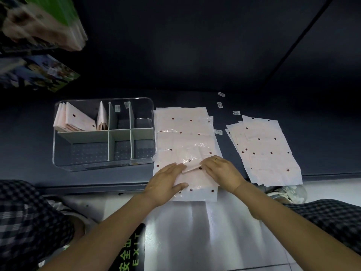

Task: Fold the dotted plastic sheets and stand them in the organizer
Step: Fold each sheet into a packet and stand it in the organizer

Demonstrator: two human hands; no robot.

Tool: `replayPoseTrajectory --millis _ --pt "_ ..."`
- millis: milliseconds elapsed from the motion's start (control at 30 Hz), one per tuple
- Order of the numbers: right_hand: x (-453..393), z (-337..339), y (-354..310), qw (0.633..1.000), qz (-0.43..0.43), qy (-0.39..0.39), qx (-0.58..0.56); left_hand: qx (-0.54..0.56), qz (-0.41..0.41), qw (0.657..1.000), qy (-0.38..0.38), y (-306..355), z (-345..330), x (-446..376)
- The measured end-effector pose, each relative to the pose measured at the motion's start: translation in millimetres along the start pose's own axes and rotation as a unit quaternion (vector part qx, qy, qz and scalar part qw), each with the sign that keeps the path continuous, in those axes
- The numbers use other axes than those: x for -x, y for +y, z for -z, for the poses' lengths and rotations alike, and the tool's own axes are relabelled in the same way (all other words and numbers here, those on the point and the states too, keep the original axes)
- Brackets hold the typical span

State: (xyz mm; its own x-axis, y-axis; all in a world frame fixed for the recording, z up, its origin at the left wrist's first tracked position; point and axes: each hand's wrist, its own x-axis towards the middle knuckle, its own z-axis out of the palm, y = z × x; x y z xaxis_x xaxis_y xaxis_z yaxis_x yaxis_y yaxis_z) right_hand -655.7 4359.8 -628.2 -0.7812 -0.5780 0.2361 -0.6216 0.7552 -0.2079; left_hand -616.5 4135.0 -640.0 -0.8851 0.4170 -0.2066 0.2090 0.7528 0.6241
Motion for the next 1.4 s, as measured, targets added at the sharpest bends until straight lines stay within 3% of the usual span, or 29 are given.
replayPoseTrajectory --millis 133,233,367,533,667,767,833,933,1067,1233,1400 --pt "-24.6 31.5 -6.0 0.993 -0.084 0.046 -0.067 0.063 0.038 0.995 0.065 13.6 25.5 -8.3" --pt "-46.4 52.6 -18.8 0.974 -0.154 0.041 -0.161 0.107 0.05 0.983 0.14 19.8 53.1 -10.1" --pt "-78.8 75.2 -45.2 0.944 -0.196 0.019 -0.265 0.135 0.075 0.971 0.181 12.6 96.7 -3.2" --pt "-129.5 83.6 -85.7 0.963 -0.174 -0.068 -0.197 0.059 0.049 0.983 0.168 -14.8 152.9 10.6" --pt "-168.3 73.2 -116.4 0.976 -0.158 -0.078 -0.125 -0.072 0.08 0.954 0.281 -49.6 168.0 18.9" --pt "-193.7 67.8 -128.5 0.958 -0.21 -0.03 -0.191 -0.201 0.165 0.926 0.273 -79.8 165.8 25.7" --pt "-209.3 63.3 -136.0 0.929 -0.253 0.001 -0.269 -0.219 0.199 0.925 0.24 -94.2 160.6 28.1" --pt "-231.3 51.1 -149.8 0.907 -0.27 0.022 -0.323 -0.205 0.235 0.916 0.254 -108.2 158.8 31.6" --pt "-258.2 27.5 -171.3 0.922 -0.253 0.007 -0.293 -0.162 0.28 0.893 0.312 -127.4 165.5 40.9" --pt "-283.0 -2.7 -192.2 0.972 -0.191 -0.063 -0.123 -0.13 0.276 0.893 0.331 -136.3 168.2 48.3" --pt "-297.6 -29.4 -208.0 0.958 -0.233 -0.12 -0.111 -0.092 0.255 0.901 0.34 -138.7 166.8 51.7"
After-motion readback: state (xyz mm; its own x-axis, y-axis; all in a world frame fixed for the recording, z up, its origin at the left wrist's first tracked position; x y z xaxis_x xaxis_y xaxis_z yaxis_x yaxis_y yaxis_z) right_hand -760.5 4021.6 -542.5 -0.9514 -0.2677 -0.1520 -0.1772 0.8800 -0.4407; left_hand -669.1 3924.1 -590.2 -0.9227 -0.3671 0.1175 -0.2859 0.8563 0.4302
